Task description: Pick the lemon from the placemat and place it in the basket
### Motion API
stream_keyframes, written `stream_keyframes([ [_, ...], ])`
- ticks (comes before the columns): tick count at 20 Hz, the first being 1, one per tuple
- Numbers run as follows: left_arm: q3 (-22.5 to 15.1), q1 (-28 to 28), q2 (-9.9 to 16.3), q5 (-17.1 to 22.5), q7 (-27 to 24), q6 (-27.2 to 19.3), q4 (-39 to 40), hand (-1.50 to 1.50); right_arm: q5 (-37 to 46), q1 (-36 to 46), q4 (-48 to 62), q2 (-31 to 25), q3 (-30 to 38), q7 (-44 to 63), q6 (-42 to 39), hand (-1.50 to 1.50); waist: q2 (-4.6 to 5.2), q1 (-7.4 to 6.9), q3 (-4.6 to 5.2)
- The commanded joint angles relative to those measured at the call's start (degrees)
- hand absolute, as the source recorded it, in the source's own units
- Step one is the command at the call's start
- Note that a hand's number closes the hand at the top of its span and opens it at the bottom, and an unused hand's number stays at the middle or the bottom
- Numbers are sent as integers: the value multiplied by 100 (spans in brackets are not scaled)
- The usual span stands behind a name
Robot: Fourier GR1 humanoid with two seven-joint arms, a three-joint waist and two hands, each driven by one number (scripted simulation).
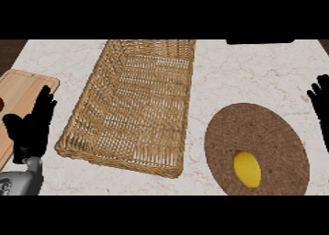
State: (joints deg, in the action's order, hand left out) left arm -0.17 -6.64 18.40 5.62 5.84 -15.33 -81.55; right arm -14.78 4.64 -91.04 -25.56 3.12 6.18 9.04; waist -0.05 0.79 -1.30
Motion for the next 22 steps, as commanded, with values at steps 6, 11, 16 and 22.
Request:
stream_keyframes([
  [6,194,-210,259,-12,-18,324,-396,0,594,-1101,-289,-528,564,-898,-305,150,-8,-19,131],
  [11,111,-421,30,129,-87,456,51,0,1888,-579,-954,1107,-661,-1696,1324,-150,11,-56,143],
  [16,165,-419,176,124,63,505,-52,0,3581,-756,-1066,930,-661,-161,2701,-150,2,-28,170],
  [22,103,-299,162,103,272,481,-320,0,4208,-1347,-2057,-477,-565,2239,1097,-150,-38,23,176],
])
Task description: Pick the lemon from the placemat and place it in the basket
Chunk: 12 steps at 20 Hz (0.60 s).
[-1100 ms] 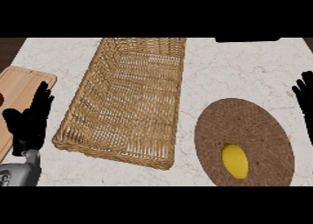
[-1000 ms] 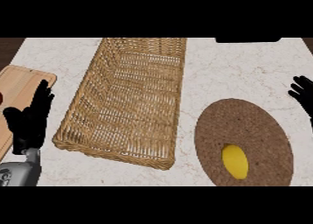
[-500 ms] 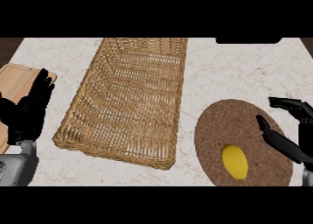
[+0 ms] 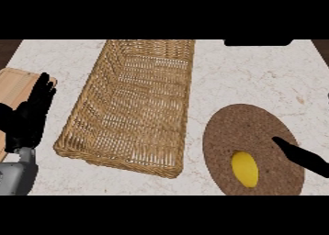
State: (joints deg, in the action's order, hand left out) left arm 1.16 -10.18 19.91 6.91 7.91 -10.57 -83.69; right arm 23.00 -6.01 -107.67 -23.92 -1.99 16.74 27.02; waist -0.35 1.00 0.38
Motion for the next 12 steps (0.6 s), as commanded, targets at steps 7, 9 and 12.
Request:
stream_keyframes([
  [7,-109,183,-139,-65,-47,-42,-129,0,-681,-757,-1575,-1842,-329,2898,-3128,-150,-7,-4,7],
  [9,18,-72,-68,-66,82,-104,-17,0,-1124,-696,-2236,-1991,-298,3565,-3545,-150,11,18,-5],
  [12,59,-105,13,-31,130,63,-126,0,-1701,-424,-2751,-1991,35,4515,-3794,-150,26,-80,-26],
])
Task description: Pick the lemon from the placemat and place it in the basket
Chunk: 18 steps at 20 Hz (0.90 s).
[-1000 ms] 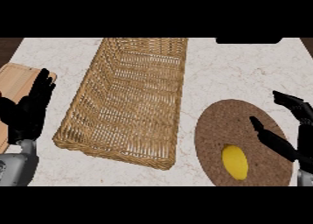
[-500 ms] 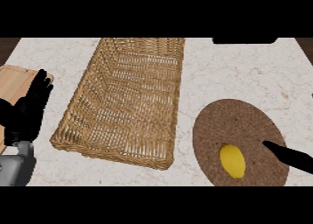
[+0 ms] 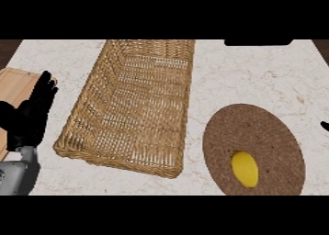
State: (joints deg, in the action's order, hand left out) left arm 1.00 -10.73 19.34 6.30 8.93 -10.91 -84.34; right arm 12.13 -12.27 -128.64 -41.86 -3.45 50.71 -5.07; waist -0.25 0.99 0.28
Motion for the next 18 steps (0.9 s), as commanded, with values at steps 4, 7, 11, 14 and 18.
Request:
stream_keyframes([
  [4,103,-77,-78,-114,-153,125,203,0,-782,108,-1239,108,266,1600,-709,-150,21,-67,-23],
  [7,-247,439,-405,-371,178,-150,-623,0,-558,480,-922,416,346,1409,-534,-150,19,-120,-27],
  [11,125,-125,-238,-254,179,160,-21,0,275,-9,-608,1113,106,415,-380,-150,21,-73,-29],
  [14,270,71,-181,-165,201,257,-245,0,672,0,-91,1488,-204,-60,-247,-150,21,-97,-30],
  [18,226,-241,-319,-394,200,142,-25,0,1161,-109,360,1894,-488,-706,-105,-150,24,-86,-30],
])
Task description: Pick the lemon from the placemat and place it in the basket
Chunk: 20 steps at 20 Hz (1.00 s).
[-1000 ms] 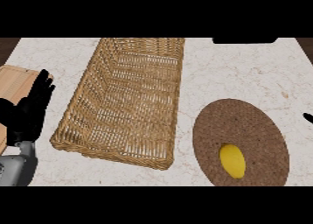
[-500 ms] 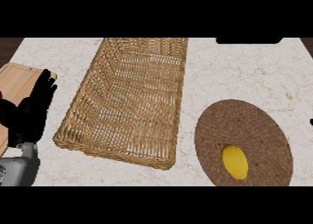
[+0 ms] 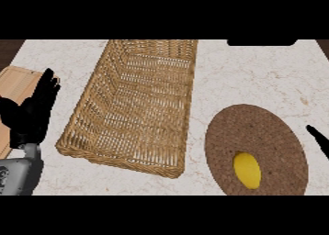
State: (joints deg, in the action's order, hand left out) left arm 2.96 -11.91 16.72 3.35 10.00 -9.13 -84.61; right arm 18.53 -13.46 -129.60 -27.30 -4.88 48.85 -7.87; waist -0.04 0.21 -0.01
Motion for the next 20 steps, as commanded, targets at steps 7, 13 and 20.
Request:
stream_keyframes([
  [7,130,92,34,-2,257,373,-278,0,1453,-377,519,931,-689,-1117,568,-150,-3,-9,0],
  [13,215,435,-256,-127,-281,330,-85,0,1863,-499,1033,1164,-678,-1680,768,-150,0,-11,0],
  [20,499,-53,-160,-154,-369,500,484,0,2021,-326,1173,1544,-802,-1733,702,-150,5,-5,1],
])
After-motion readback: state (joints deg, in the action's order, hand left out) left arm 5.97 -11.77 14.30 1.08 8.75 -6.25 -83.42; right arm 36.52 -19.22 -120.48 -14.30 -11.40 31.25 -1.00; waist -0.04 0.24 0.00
